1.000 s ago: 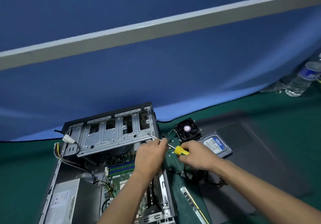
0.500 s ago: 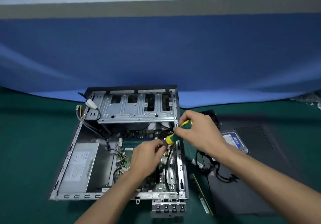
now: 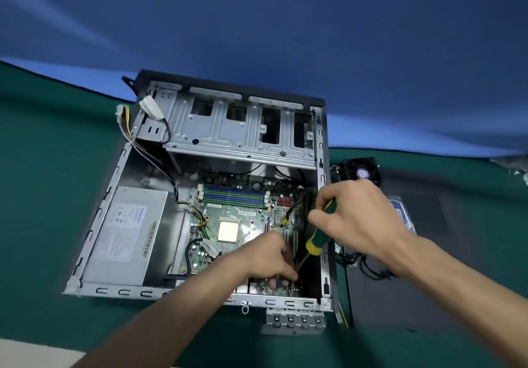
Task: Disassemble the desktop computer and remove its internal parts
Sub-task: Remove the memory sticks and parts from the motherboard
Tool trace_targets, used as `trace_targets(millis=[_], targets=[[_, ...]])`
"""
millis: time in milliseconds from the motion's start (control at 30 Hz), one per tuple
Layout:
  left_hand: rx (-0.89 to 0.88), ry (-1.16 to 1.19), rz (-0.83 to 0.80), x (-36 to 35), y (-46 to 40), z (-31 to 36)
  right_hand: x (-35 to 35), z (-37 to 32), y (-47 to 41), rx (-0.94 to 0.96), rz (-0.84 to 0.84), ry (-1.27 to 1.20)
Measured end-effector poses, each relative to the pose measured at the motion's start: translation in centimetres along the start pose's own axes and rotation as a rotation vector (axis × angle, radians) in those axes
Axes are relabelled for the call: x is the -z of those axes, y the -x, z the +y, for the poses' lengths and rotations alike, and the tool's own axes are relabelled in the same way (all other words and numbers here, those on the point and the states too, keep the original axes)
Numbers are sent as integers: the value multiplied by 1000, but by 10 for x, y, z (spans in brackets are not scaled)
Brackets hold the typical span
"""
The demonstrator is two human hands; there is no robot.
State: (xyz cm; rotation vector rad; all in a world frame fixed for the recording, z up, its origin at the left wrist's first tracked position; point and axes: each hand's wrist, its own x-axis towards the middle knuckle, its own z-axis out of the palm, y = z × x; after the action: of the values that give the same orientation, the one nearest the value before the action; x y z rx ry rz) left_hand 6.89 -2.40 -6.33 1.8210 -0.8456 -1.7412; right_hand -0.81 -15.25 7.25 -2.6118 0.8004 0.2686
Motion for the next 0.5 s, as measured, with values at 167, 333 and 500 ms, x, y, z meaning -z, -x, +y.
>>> trace_targets(millis=[167,333,500], targets=[[-73,-77,-1,2,-3,3,-4,-3,1,-3,-25,40],[11,10,-65,-1,-1,5,-11,-5,4,31,-30,70],[-27,-101,196,8,0,-1,-24,-2,3,71,-82,108]])
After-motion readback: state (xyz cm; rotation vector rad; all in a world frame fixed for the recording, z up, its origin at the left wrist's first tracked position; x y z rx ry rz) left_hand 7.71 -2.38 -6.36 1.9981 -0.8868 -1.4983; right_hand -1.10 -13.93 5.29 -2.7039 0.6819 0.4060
